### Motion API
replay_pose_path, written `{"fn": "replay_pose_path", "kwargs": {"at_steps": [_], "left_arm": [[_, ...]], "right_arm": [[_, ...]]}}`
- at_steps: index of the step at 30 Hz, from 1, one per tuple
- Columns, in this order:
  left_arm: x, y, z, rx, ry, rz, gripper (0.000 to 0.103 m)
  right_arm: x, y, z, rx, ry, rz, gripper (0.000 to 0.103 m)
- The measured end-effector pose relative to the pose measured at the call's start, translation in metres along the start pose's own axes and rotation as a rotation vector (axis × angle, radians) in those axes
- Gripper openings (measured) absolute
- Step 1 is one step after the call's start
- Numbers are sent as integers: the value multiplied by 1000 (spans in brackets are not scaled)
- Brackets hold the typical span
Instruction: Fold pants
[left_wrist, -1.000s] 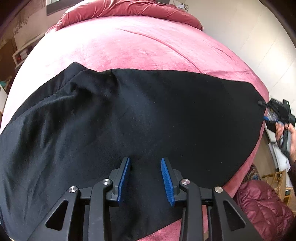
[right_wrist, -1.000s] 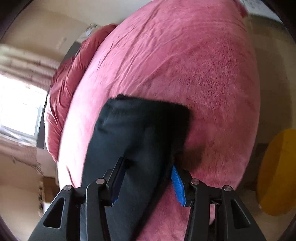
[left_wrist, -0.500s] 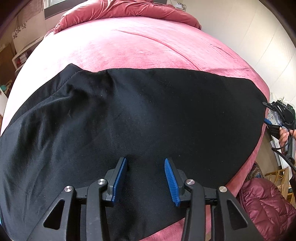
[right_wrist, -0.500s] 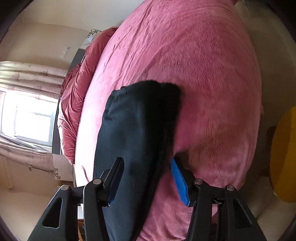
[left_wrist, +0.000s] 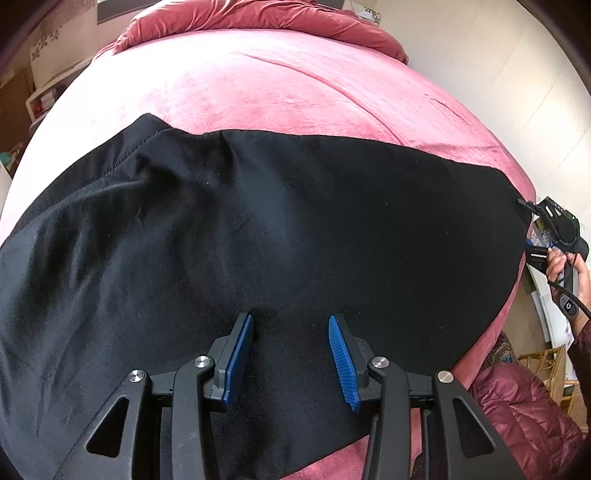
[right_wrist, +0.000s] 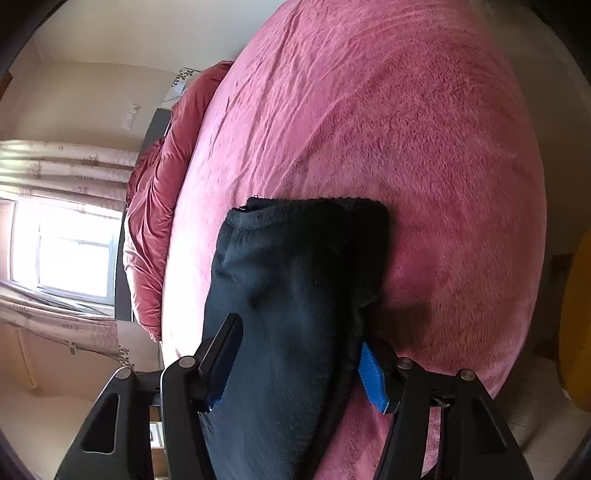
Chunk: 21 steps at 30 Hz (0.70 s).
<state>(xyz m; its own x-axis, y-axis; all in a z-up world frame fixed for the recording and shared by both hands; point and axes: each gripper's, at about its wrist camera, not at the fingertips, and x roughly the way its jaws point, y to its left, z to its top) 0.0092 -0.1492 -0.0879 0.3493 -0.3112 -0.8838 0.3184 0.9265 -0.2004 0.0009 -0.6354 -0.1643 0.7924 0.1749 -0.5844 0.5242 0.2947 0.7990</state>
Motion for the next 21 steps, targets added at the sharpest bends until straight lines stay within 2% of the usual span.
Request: {"fn": "replay_pose_path", "kwargs": {"at_steps": [4, 5, 6, 8, 14, 21], "left_arm": [[0, 6, 1, -16, 3, -13, 43], [-1, 8, 1, -23, 4, -17, 43], [-1, 9, 2, -32, 6, -21, 43], [-2, 13, 4, -46, 10, -29, 43], [-2, 26, 11, -71, 41, -48, 43], [-13, 48, 23, -133, 48, -100, 43]], "right_arm": [[0, 7, 3, -26, -5, -34, 50], [0, 7, 3, -24, -6, -39, 43], [-1, 7, 4, -30, -8, -50, 31], [-2, 10, 5, -61, -7, -64, 21], [-9, 38, 7, -163, -7, -69, 16], [-15, 126, -29, -490, 68, 3, 16]]}}
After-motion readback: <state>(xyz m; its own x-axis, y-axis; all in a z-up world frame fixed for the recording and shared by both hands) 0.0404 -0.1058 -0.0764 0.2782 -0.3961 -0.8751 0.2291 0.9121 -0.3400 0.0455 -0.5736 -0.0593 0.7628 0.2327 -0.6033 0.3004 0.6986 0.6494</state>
